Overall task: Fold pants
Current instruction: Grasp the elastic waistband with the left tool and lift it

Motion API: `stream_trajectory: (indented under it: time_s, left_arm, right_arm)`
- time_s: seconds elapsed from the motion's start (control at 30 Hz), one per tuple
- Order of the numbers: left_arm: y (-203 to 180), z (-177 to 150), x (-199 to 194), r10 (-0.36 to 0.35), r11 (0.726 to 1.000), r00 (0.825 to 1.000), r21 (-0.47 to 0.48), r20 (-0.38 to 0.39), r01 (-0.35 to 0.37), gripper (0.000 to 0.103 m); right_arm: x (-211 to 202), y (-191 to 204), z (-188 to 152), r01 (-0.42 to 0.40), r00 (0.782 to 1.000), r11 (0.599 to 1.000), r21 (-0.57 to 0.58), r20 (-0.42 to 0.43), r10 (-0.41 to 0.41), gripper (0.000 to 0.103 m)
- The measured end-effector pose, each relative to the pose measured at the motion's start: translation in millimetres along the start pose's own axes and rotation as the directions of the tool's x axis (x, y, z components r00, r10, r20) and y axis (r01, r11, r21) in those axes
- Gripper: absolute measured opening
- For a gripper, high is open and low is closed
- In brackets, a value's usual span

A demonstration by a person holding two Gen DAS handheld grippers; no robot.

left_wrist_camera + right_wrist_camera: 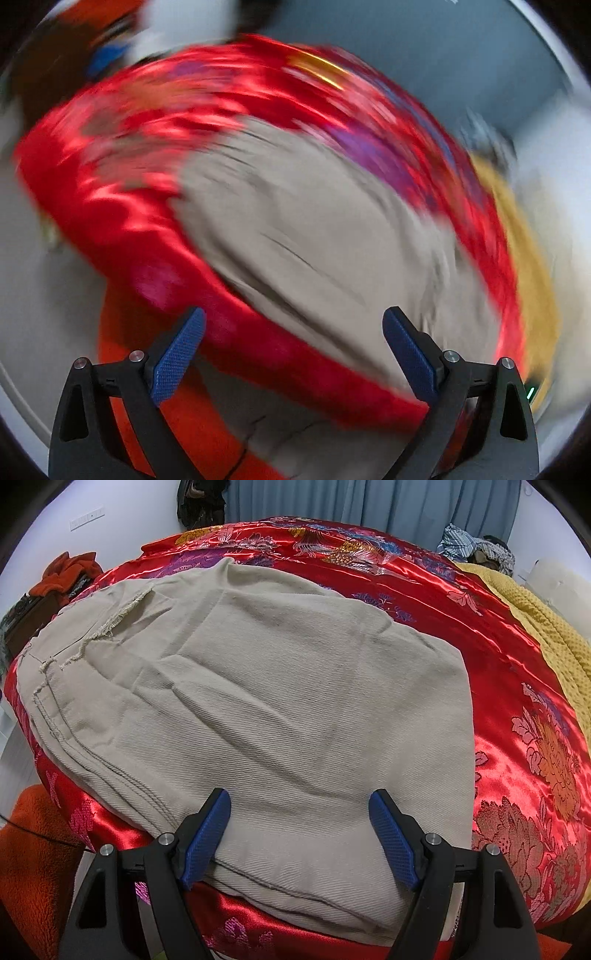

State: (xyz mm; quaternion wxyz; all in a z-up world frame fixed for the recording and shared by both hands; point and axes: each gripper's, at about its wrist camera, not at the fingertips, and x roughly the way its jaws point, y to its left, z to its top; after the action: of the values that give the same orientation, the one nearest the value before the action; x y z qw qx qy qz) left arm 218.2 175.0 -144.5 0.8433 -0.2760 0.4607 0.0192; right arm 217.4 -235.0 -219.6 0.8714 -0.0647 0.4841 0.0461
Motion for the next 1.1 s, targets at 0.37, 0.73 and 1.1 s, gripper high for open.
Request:
stream_trajectory:
  time_s: [0.37, 0.73, 1.1]
  left_arm:
    - [66, 39, 48, -0.147, 0.945, 0.989, -0.296, -0.007, 0.138, 0.074]
    - [62, 53, 50, -0.079, 0.956, 0.997, -0.282, -0.005, 0.074, 0.02]
    - [-38, 64, -11, 0.216, 0.973, 0.967, 0.056, 0.134, -0.225, 0.019]
  right_arm:
    - [0, 0, 0, -0.002, 1.0, 1.0, -0.003, 0.001, 0.002, 0.078]
    - [0, 0, 1, -0.005, 1.0, 1.0, -0.007, 0.003, 0.005, 0.078]
    - [1, 0, 1, -0.01, 1.0, 1.0, -0.013, 0.007, 0.01, 0.079]
